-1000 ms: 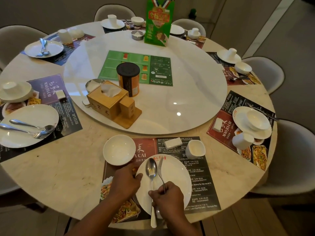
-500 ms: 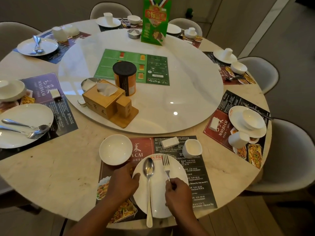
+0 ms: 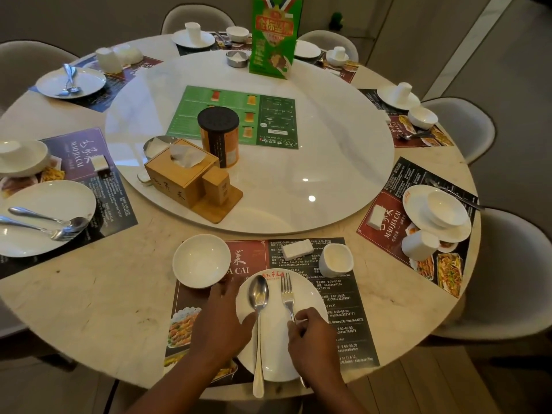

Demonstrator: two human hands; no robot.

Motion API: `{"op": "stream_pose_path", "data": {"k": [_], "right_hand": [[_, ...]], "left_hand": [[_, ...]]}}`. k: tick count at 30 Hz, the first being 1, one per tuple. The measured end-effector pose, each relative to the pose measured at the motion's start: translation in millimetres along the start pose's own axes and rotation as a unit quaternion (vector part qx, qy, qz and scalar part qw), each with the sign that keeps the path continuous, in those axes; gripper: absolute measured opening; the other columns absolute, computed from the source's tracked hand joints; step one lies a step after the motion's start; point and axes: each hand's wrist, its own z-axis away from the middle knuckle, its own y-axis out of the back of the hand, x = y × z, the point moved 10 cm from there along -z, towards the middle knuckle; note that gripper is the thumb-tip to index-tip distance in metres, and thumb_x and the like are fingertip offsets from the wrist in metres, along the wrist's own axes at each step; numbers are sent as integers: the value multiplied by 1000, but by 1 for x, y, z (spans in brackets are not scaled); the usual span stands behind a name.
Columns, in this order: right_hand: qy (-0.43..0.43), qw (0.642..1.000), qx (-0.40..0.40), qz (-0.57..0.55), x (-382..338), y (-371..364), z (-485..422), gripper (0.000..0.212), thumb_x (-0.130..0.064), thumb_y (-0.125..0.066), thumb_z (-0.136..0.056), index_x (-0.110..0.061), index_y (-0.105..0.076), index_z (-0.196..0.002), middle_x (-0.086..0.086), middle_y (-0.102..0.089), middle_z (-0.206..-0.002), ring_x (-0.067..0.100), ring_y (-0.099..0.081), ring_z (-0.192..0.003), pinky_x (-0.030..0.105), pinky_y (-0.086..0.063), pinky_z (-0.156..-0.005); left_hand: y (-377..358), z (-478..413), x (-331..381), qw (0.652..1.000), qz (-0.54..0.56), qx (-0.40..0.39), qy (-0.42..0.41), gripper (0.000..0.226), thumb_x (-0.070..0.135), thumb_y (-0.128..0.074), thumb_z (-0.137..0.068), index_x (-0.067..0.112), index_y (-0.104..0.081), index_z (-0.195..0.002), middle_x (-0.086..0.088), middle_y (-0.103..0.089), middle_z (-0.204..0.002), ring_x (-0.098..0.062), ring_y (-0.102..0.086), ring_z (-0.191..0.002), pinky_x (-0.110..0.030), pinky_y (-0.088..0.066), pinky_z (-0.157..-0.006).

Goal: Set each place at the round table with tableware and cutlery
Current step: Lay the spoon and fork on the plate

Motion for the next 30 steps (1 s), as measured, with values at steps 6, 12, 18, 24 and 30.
{"op": "stream_pose_path", "data": {"k": [6, 12, 18, 24, 30], "right_hand": [[32, 998, -2, 53, -3, 4, -3, 11, -31, -66, -90, -26, -58, -94, -8, -67, -76, 6, -61, -72, 23, -50, -67], [54, 994, -38, 87, -5, 1, -7, 12, -33, -67, -89, -26, -59, -95, -8, -67, -78, 8, -63, -76, 28, -55, -73], [95, 986, -58, 123, -12, 6, -9, 28, -38, -65, -90, -25, -61, -114, -9, -67, -95, 11, -62, -92, 29, -54, -81], [260, 910, -204, 251, -33, 9, 8, 66, -41, -62, -92, -30, -33, -151, -9, -21, -159, 17, -25, -144, 32, -28, -117], [306, 860, -267, 309, -25, 4, 10, 72, -37, -61, -93, -29, -24, -155, -7, -4, -165, 19, -8, -151, 33, -15, -121]], "left_hand": [[-15, 19, 11, 991, -89, -75, -61, 71, 56, -65, -80, 51, -32, -142, 2, -12, -161, -23, -28, -144, -38, -41, -110], [-16, 27, 21, 982, -132, -103, -84, 69, 56, -67, -79, 52, -37, -141, 7, 1, -163, -23, -20, -147, -37, -36, -112], [-16, 29, 23, 983, -131, -106, -73, 71, 55, -68, -77, 52, -36, -140, 7, 2, -162, -23, -21, -146, -37, -38, -111], [-15, 31, 24, 985, -124, -105, -56, 72, 52, -68, -79, 50, -33, -142, 8, -1, -163, -22, -20, -147, -37, -39, -110], [-14, 34, 25, 985, -128, -113, -34, 73, 51, -64, -84, 49, -26, -146, 6, 2, -164, -23, -16, -149, -38, -32, -114]]}}
